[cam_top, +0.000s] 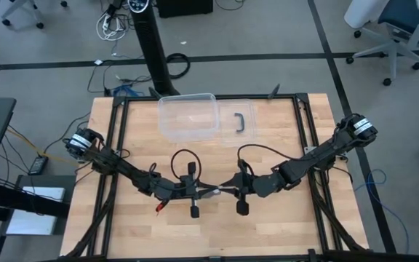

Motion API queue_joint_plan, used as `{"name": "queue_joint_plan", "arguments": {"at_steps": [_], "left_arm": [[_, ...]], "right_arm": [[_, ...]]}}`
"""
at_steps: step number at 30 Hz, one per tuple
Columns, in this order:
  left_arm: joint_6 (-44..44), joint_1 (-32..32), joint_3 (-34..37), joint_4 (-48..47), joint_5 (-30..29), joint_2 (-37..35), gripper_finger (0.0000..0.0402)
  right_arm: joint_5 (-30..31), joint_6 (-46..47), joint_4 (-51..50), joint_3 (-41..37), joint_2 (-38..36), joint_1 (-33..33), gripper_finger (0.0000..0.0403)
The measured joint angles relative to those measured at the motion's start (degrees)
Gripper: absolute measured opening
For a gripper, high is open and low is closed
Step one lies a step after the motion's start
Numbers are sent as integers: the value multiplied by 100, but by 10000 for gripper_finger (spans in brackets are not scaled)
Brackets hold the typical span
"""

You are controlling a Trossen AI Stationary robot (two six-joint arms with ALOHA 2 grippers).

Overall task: Roll bandage
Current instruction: Close the transparent zip bag

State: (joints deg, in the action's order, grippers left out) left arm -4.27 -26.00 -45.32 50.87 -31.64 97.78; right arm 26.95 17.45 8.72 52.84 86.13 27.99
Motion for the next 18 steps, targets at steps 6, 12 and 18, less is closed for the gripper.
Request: {"name": "queue_joint_plan", "arguments": {"at_steps": [6,12,18], "left_arm": [[23,-2,0,0,0,0,0],[293,0,0,-47,5,0,1],[447,18,0,-126,351,0,21]], "right_arm": [[-23,-146,84,-13,0,26,13],[-135,-111,23,-13,0,35,6],[-386,-117,-141,-13,-15,76,1]]}}
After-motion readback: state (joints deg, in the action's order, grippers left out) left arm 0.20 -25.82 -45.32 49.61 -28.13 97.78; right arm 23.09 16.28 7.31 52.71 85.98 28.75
